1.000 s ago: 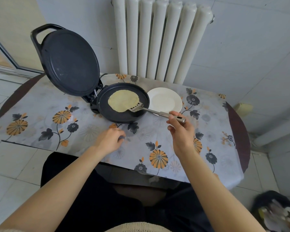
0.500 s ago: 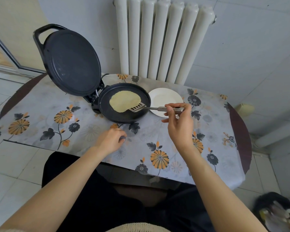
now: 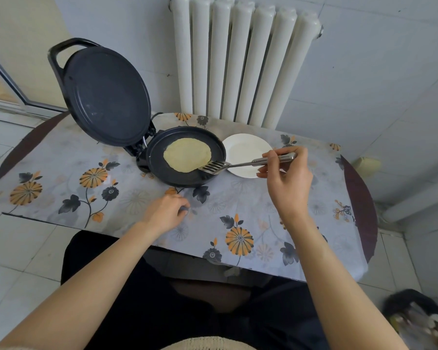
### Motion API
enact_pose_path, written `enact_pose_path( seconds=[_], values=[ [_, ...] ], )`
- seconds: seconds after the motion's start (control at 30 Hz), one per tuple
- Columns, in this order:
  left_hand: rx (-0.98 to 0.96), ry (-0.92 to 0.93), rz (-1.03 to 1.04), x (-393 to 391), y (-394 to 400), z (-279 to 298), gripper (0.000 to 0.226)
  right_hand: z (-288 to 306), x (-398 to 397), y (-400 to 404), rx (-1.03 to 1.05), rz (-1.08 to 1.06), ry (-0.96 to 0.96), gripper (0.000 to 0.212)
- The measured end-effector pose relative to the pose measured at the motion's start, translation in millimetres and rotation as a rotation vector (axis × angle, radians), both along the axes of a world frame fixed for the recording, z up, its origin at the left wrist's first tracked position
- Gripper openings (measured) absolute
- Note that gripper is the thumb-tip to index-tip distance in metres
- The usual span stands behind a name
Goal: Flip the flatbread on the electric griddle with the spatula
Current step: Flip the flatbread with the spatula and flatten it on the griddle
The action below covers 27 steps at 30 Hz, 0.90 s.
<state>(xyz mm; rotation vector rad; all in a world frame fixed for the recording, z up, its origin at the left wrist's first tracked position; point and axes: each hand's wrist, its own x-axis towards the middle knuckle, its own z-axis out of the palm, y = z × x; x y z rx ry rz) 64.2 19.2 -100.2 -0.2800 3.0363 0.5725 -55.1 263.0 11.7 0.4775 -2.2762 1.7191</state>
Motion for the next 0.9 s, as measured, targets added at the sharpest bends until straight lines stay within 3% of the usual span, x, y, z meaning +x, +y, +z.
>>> enact_pose_path(
  seconds=[0.27, 0.57, 0.7, 0.9],
  values=[
    [-0.002, 0.0, 0.005, 0.8, -0.2, -0.8, 0.018, 0.3, 3.2, 1.7, -0.087, -0.072, 0.02, 0.006],
    [-0.004, 0.001, 0.008, 0.3, 0.3, -0.9, 0.018, 15.6, 5.7, 0.8, -0.228, -0.093, 0.069, 0.013],
    [-0.001, 0.008, 0.005, 0.4, -0.3, -1.4, 0.017, 2.7, 6.8, -10.0, -0.389, 0.034, -0.18, 0.008],
    [0.007, 0.019, 0.0, 0.9, -0.4, -2.0, 0.018, -29.3, 17.0, -27.7, -0.617, 0.126, -0.636, 0.016]
  ],
)
